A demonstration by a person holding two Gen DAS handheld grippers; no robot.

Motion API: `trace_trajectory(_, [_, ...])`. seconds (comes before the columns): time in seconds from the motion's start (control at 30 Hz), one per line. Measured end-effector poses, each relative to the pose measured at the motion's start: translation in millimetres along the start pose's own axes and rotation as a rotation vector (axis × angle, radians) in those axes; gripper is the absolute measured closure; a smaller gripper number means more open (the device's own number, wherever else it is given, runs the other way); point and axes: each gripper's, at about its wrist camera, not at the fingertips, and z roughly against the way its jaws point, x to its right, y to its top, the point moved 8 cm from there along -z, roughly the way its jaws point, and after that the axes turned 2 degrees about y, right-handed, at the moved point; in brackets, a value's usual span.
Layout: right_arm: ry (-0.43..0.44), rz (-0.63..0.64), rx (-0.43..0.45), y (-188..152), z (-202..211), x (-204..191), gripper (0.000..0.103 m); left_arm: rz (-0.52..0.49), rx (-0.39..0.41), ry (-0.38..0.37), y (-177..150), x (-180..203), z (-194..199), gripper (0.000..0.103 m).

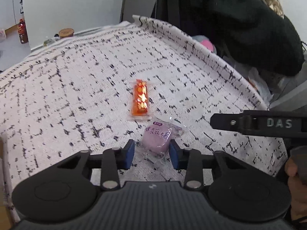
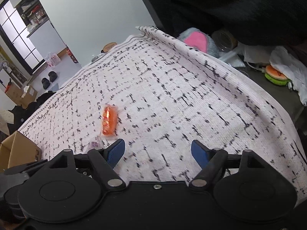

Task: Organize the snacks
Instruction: 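Grasp the pink packet with the left tool while the right tool grasps the orange candy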

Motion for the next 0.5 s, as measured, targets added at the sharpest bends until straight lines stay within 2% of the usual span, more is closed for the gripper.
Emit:
trace_trajectory(0.17, [0.020,0.006,0.014,8.9,-5.8,-16.1,0.027,0.040,0.043,0.020,7.9,-14.2,12.4,0.066])
trace_trajectory(0.5, [0.058,0.023,0.013,17.8,-26.5,-45.6,0.028,0.143,0.073,0.132,21.3,-58.9,19.8,0.066])
